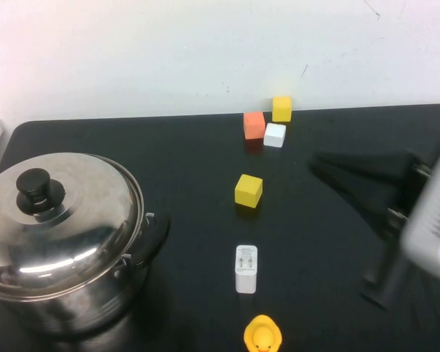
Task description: Cover the pot
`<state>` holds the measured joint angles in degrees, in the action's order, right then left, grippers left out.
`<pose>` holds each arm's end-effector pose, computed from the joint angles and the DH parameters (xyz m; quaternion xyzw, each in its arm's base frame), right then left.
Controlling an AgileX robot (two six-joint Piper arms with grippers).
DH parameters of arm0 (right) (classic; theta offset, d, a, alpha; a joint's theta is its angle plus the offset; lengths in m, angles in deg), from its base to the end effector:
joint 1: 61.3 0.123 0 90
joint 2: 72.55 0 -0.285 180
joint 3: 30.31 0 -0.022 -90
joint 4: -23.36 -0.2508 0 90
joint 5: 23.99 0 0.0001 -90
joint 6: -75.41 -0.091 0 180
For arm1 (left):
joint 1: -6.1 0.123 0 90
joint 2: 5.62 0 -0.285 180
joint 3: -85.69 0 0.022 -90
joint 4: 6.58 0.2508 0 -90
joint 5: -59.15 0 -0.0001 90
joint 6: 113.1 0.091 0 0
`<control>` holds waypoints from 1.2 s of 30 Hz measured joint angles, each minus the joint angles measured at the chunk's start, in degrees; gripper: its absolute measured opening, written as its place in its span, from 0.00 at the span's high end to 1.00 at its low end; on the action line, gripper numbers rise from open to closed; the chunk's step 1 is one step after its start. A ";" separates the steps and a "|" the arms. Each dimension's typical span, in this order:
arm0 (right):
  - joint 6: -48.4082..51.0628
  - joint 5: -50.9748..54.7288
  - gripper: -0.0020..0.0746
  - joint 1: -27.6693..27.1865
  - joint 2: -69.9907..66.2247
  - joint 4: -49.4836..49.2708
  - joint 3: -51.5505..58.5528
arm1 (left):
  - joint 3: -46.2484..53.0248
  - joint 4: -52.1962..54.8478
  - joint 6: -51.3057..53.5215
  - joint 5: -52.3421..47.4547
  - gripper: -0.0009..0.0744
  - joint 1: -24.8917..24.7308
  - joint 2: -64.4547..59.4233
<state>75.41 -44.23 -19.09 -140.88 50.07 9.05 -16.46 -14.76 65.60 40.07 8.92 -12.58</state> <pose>0.1611 0.1652 0.3334 -0.4358 0.5527 0.1586 0.6925 0.0533 -0.0016 0.1805 -0.0669 0.7835 -0.0517 0.6156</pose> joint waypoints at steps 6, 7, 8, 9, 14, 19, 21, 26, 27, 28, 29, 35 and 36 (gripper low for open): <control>0.00 7.23 0.96 0.00 14.39 0.86 9.29 | 0.00 0.00 0.00 0.00 0.99 0.00 0.00; 0.00 8.41 0.96 0.00 16.67 0.83 10.59 | 0.00 0.00 0.00 0.00 0.99 0.00 0.00; 0.00 9.43 0.96 0.00 18.35 0.88 11.47 | 0.00 0.00 0.00 0.00 0.99 0.00 0.00; 0.00 10.91 0.96 0.00 20.29 0.88 12.38 | 0.00 0.00 0.00 0.00 0.99 0.00 0.00; 0.00 20.91 0.96 0.00 27.88 0.88 13.97 | 0.00 0.00 0.00 0.00 0.99 0.00 0.00; 0.00 29.35 0.96 0.00 32.52 0.88 14.13 | 0.00 0.00 0.00 0.00 0.99 0.00 0.00; 0.00 30.53 0.96 0.00 33.14 0.88 14.22 | 0.00 0.00 0.00 0.00 0.99 0.00 0.00; -1.45 30.87 0.96 -0.64 33.79 -0.43 16.45 | 0.00 0.00 0.00 0.00 0.99 0.00 0.00; -1.49 30.87 0.96 -1.49 33.77 -1.07 17.47 | 0.00 0.00 0.00 0.00 0.99 0.00 0.00; -1.49 30.59 0.96 -2.81 33.89 -1.57 18.68 | 0.00 0.00 0.00 0.00 0.99 0.00 0.00; -1.22 30.36 0.96 -4.62 34.32 -1.82 20.06 | 0.00 0.00 0.00 0.00 0.99 0.00 0.00; 6.71 23.45 0.96 -22.26 42.83 -3.25 29.57 | 0.00 0.00 0.00 0.00 0.99 0.00 0.00; 7.78 22.20 0.96 -25.10 44.66 -4.02 30.71 | 0.00 0.00 0.00 0.00 0.99 0.00 0.00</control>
<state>83.20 -22.03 -44.19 -96.22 46.05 39.76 -16.46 -14.76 65.60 40.07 8.92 -12.58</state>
